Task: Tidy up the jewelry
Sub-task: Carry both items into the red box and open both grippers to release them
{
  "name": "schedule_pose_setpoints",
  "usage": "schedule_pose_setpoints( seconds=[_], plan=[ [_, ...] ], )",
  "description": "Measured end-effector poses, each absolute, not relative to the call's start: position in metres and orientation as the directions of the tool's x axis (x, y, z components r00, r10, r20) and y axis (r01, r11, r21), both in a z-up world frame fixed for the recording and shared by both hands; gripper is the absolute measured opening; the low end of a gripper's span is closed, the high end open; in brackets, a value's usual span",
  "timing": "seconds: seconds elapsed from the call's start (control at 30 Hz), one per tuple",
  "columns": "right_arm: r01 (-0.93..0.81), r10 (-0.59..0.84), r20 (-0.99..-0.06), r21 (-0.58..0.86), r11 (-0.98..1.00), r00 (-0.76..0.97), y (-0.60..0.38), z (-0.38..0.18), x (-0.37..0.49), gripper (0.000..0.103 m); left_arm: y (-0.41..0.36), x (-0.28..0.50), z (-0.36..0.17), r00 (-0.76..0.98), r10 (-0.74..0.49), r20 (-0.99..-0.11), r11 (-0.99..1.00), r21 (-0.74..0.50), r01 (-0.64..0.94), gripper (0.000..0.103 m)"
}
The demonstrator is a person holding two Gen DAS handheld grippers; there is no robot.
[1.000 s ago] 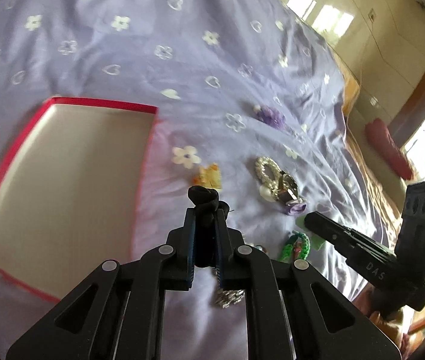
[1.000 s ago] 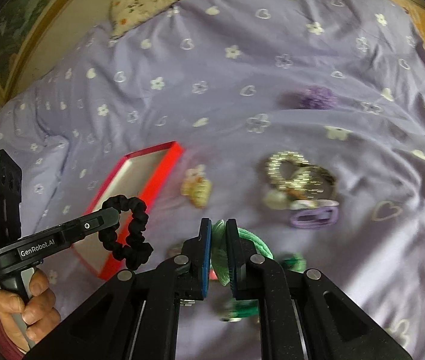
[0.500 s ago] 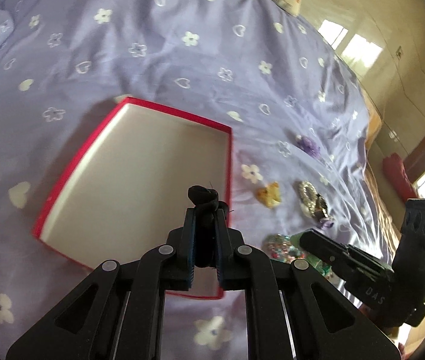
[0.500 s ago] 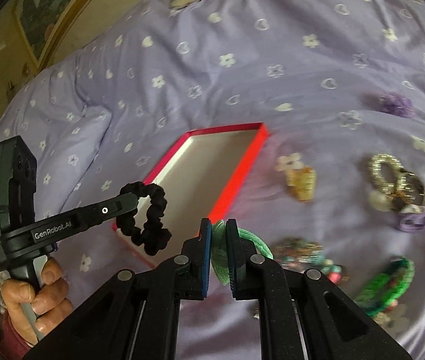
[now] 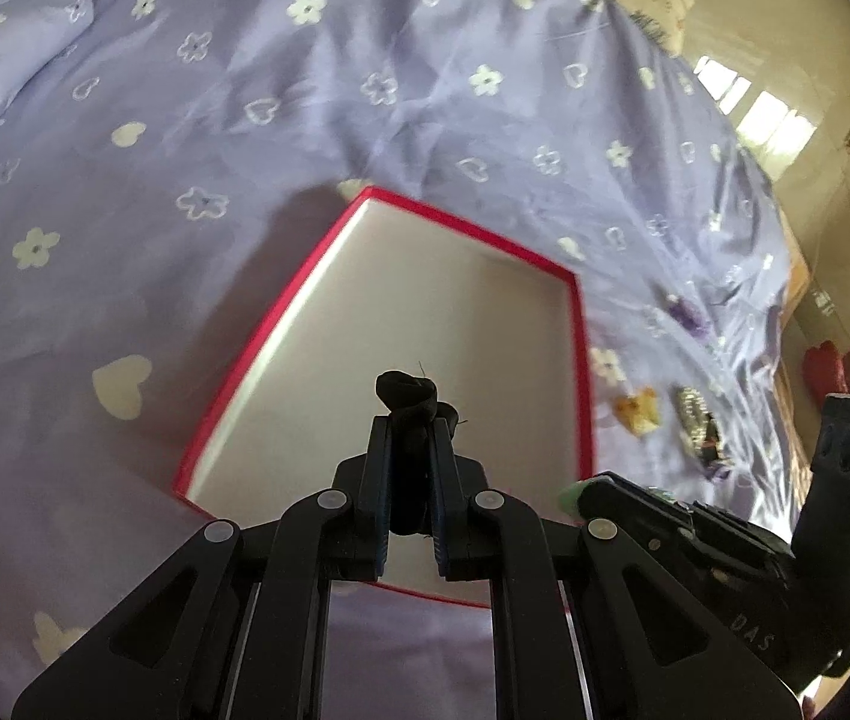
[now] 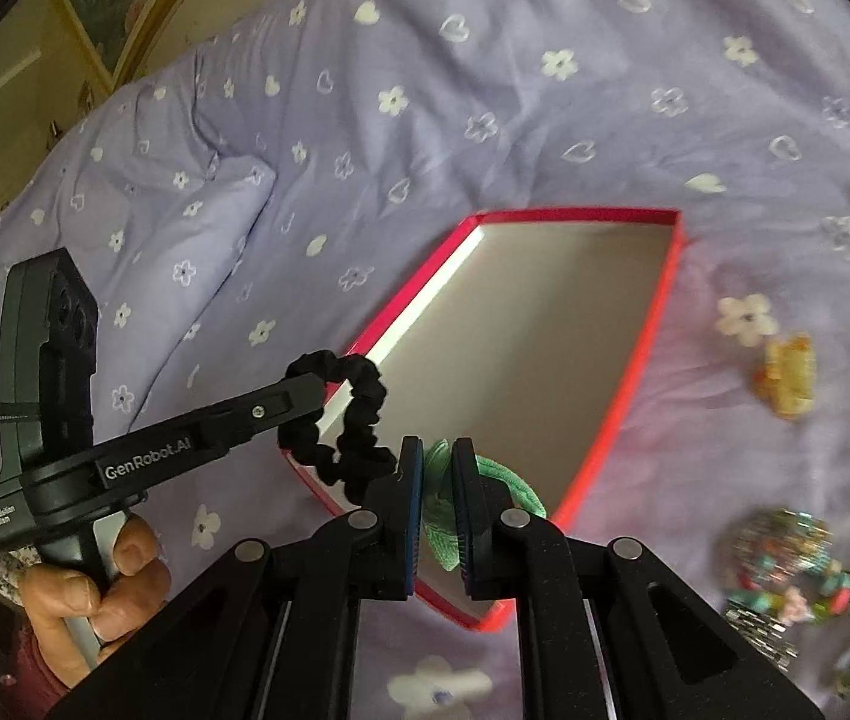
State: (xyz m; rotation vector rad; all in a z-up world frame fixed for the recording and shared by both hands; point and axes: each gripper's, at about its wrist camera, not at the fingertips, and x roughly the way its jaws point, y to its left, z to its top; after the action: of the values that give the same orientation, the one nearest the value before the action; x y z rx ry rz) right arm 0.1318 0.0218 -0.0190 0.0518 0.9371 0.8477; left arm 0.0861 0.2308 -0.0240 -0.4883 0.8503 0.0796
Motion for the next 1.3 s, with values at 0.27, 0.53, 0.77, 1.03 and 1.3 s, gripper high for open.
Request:
schedule_pose_setpoints(
  seconds=[0.27, 0.53, 0.77, 1.03, 1.3],
  plan=[
    [-0.626, 0.614, -0.758, 0.374, 0.684, 0.218, 0.049, -0.057, 0.138, 0.010, 0.245, 0.093, -0.060, 0.593, -0.112, -0.797, 0.882, -0.355, -0.310, 0.009],
    [-0.650, 0.556, -0.805, 0.313, 0.692, 0.205, 0.046, -0.065, 0.132, 0.010, 0.246, 0.087, -0.068, 0.561, -0.103, -0.821, 0.887, -0.331, -0.323, 0.011],
    [-0.666, 0.526, -0.827, 0.281, 0.691, 0.197, 0.026, -0.065, 0.123, 0.009, 0.232, 0.078, -0.063, 0.532, -0.100, -0.841, 0.906, -0.298, -0.300, 0.012],
    [-0.658, 0.537, -0.823, 0.301, 0.690, 0.187, 0.014, -0.061, 0.122, 0.012, 0.222, 0.073, -0.063, 0.502, -0.072, -0.862, 0.922, -0.249, -0.296, 0.023],
    [-0.666, 0.571, -0.795, 0.313, 0.677, 0.207, 0.018, -0.049, 0.113, 0.028, 0.221, 0.066, -0.053, 0.508, -0.010, -0.862, 0.926, -0.199, -0.320, 0.057]
  ],
)
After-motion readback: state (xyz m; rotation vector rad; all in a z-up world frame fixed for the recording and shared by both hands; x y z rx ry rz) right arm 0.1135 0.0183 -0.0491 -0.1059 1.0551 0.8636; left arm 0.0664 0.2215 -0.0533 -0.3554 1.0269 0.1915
